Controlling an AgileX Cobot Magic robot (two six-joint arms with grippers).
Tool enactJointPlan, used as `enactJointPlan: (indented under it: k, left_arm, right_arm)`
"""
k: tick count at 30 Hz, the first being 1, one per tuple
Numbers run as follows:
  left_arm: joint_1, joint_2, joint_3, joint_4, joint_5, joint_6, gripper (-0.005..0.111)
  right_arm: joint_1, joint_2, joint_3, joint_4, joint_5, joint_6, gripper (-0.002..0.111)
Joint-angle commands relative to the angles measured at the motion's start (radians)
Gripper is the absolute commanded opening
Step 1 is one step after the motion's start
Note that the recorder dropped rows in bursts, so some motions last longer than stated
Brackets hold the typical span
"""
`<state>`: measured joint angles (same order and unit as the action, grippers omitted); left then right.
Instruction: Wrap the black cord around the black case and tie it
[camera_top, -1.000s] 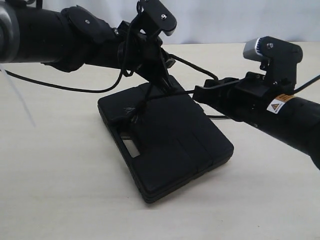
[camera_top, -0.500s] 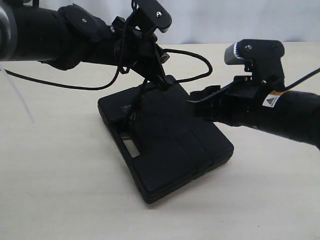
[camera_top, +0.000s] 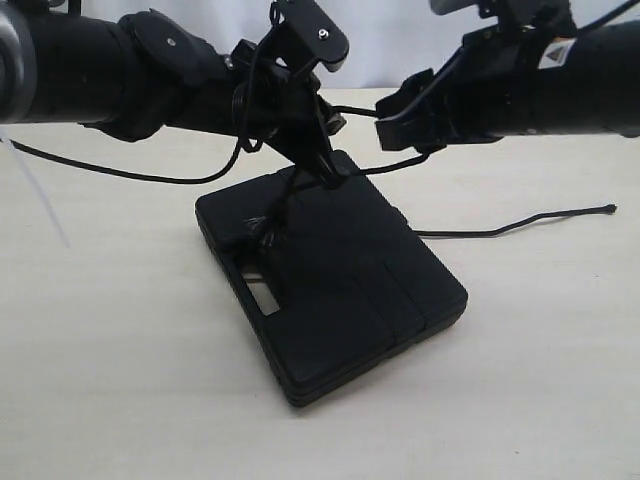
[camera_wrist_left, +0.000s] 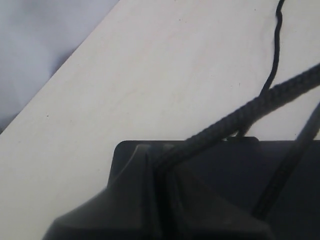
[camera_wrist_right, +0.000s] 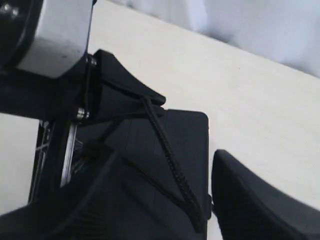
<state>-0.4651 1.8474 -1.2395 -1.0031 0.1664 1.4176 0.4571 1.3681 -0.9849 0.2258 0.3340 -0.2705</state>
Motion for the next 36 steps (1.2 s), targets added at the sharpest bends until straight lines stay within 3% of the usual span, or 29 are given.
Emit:
enactJointPlan:
  k: [1, 7, 9, 12, 13, 16, 21, 24, 28, 30, 33, 36]
  left_arm:
    - [0.002, -0.002, -0.008, 0.003, 0.025, -0.005, 0.0]
    - [0.002, -0.002, -0.008, 0.003, 0.025, -0.005, 0.0]
    - [0.002, -0.002, -0.008, 0.003, 0.025, -0.005, 0.0]
    - [0.002, -0.002, -0.008, 0.003, 0.025, -0.005, 0.0]
    - [0.002, -0.002, -0.008, 0.003, 0.025, -0.005, 0.0]
    - [0.002, -0.003, -0.008, 0.003, 0.042, -0.005, 0.006]
    - [0.002, -0.061, -0.008, 0.025, 0.116, -0.058, 0.04]
    - [0.002, -0.125, -0.008, 0.248, 0.159, -0.231, 0.054]
    - [0.025, -0.171, -0.008, 0.644, 0.336, -0.565, 0.057]
    - [0.041, -0.169, -0.007, 0.769, 0.459, -0.656, 0.057]
    - [0.061, -0.139, -0.007, 0.767, 0.586, -0.667, 0.057]
    - [0.057, -0.11, 0.012, 0.743, 0.547, -0.66, 0.057]
  right_arm:
    - [-0.003, 0.09, -0.102, -0.063, 0.162, -0.067, 0.052]
    - [-0.003, 0.155, -0.143, -0.124, 0.176, -0.067, 0.049]
    - [-0.003, 0.16, -0.143, -0.167, 0.176, -0.041, 0.037]
    - [-0.003, 0.16, -0.143, -0.217, 0.17, 0.009, 0.008]
    - [-0.003, 0.16, -0.143, -0.226, 0.17, 0.025, 0.005]
    - [-0.003, 0.16, -0.143, -0.235, 0.17, 0.048, 0.004]
    - [-0.003, 0.16, -0.143, -0.235, 0.165, 0.052, 0.004]
    - [-0.003, 0.16, -0.145, -0.24, 0.161, 0.074, 0.004]
    - [-0.003, 0.16, -0.166, -0.241, 0.173, 0.084, 0.004]
    - [-0.003, 0.16, -0.175, -0.241, 0.173, 0.084, 0.004]
    - [-0.003, 0.157, -0.189, -0.241, 0.171, 0.084, 0.004]
    - [-0.003, 0.152, -0.189, -0.241, 0.167, 0.084, 0.004]
